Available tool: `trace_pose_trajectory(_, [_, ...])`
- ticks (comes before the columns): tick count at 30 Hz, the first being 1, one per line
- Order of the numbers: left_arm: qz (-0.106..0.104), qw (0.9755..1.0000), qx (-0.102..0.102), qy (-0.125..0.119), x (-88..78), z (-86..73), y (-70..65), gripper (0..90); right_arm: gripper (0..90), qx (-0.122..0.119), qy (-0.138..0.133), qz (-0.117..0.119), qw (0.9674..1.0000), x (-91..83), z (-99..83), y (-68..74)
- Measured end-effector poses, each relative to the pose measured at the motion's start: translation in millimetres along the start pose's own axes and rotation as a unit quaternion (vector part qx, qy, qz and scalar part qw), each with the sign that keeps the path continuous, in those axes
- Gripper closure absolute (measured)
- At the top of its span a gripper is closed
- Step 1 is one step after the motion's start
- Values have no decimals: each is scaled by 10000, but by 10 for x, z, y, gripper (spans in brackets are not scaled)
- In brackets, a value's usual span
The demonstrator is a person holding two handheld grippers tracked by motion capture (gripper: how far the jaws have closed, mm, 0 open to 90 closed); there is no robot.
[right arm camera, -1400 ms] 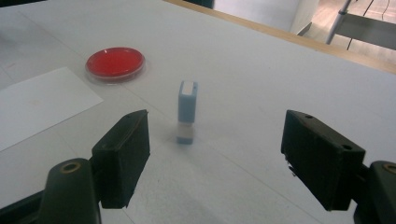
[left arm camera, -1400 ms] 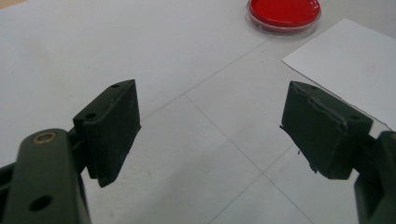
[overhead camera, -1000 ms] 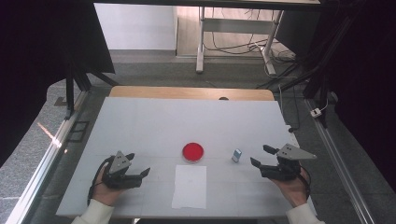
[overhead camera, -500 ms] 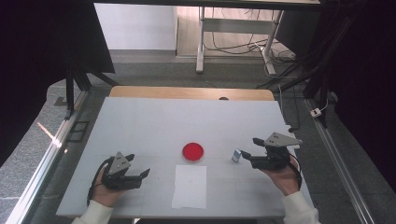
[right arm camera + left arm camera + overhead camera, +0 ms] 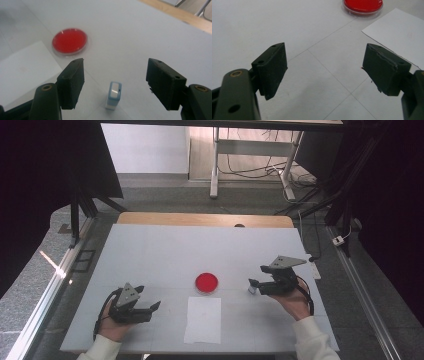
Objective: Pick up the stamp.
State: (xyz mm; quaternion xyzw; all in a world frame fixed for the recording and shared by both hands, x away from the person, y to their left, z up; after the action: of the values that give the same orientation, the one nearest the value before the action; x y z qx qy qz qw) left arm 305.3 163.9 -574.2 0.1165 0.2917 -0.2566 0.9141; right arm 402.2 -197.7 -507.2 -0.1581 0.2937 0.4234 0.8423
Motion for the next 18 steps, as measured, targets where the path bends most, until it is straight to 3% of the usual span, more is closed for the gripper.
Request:
trace_pose_trajectory(12, [7, 10000, 49, 75, 47, -11, -6, 198, 343, 156, 328, -13, 9993, 142, -238, -51])
trace_pose_trajectory(18, [-2, 9999, 96, 107, 72, -8, -27, 198, 396, 107, 467, -25, 9988, 234, -312, -31])
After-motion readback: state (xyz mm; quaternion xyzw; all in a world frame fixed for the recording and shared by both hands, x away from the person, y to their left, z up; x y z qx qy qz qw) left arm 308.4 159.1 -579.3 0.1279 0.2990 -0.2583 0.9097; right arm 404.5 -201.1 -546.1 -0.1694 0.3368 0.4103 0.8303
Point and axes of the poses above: each handheld gripper's, and its own axes: x roughly forward along the jaws, z roughly out of its top, y roughly to its left, the point moved 9 cm from there along x, roughly forward along the jaws, and after that the axes turned 4 degrees about z, right-handed, at the moved point
